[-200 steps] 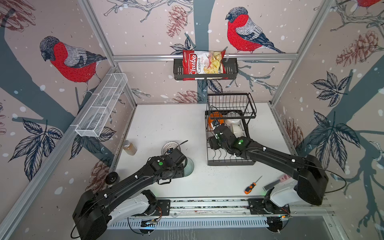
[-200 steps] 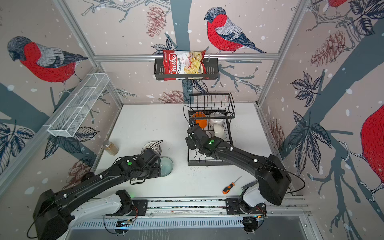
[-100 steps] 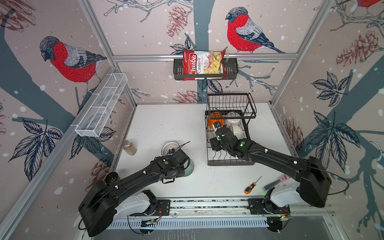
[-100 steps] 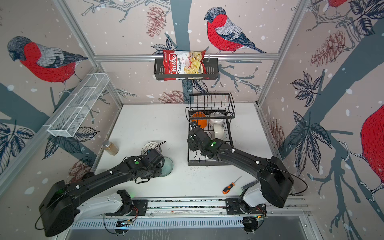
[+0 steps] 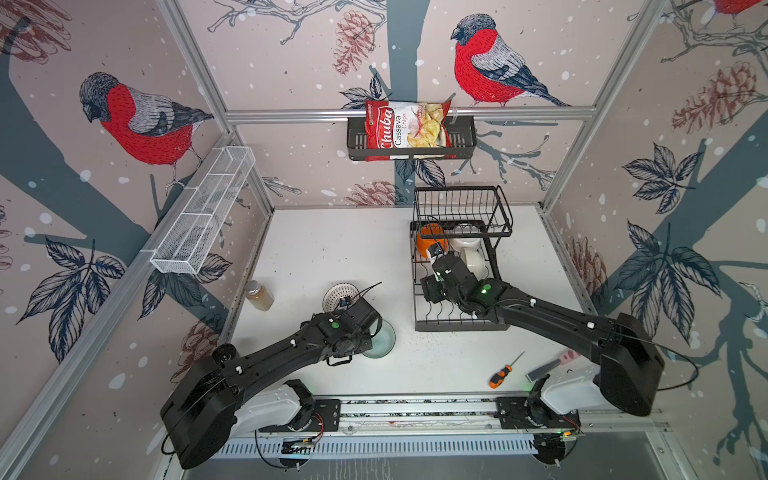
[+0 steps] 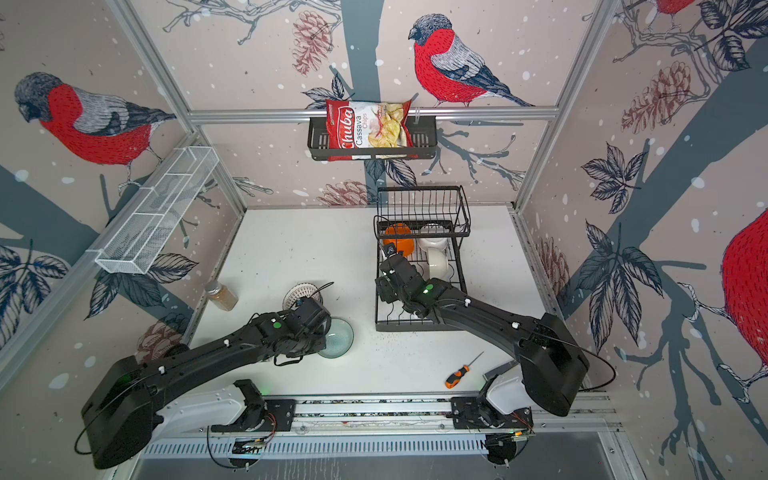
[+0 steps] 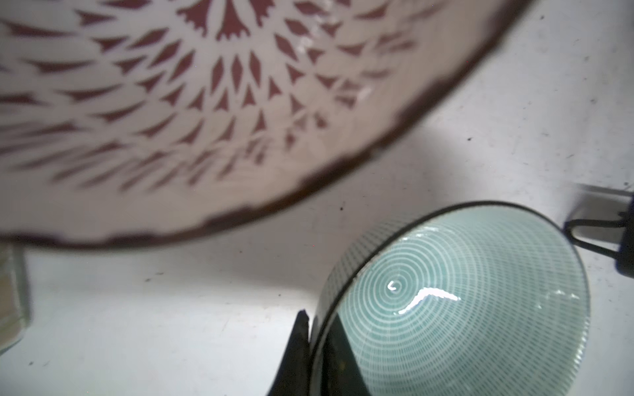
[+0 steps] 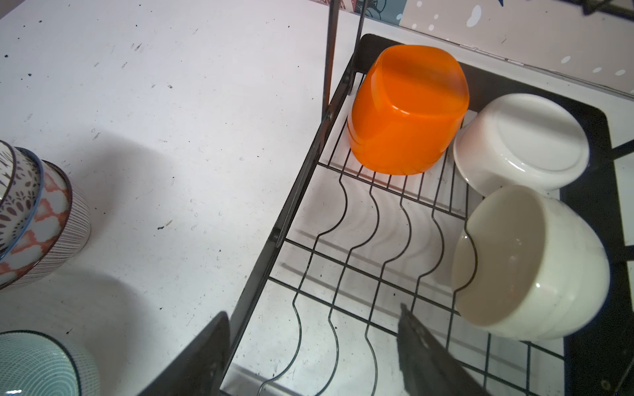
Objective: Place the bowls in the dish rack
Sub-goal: 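Lower the left gripper onto the pale green bowl rim and grasp it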
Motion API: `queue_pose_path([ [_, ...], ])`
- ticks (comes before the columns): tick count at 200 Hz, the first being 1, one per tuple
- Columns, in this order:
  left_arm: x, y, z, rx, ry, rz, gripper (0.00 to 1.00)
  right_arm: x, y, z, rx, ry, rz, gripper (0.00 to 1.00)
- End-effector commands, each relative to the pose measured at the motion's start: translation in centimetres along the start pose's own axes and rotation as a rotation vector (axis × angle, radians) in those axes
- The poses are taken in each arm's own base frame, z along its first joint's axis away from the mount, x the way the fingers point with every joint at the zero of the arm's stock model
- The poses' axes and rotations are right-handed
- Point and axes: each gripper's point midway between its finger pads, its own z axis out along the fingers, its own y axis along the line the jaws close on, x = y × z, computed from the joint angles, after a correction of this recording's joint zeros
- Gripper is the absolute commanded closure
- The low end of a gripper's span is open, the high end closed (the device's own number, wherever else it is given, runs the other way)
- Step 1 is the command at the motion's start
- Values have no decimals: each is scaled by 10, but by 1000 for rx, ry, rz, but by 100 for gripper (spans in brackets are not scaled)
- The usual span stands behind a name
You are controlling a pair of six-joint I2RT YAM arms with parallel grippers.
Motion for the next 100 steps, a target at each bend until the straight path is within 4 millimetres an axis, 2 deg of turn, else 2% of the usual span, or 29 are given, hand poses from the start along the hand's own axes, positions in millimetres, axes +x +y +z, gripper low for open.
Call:
queue_pose_path([
  [1,0,1,0,-8,-1,21,95,-6,1,-2,-9,-26,7,24],
  [12,-1,-1,0,-1,-5,26,100,-6,2,-2,-13,-25,6,24],
  [63,-11,-17,-4,40,-34,63,100,-9,2,-3,-27,-24,1,24],
  [100,-25,-36,-16,100,-89,116,100,-15,3,-7,-54,-20,5,24],
])
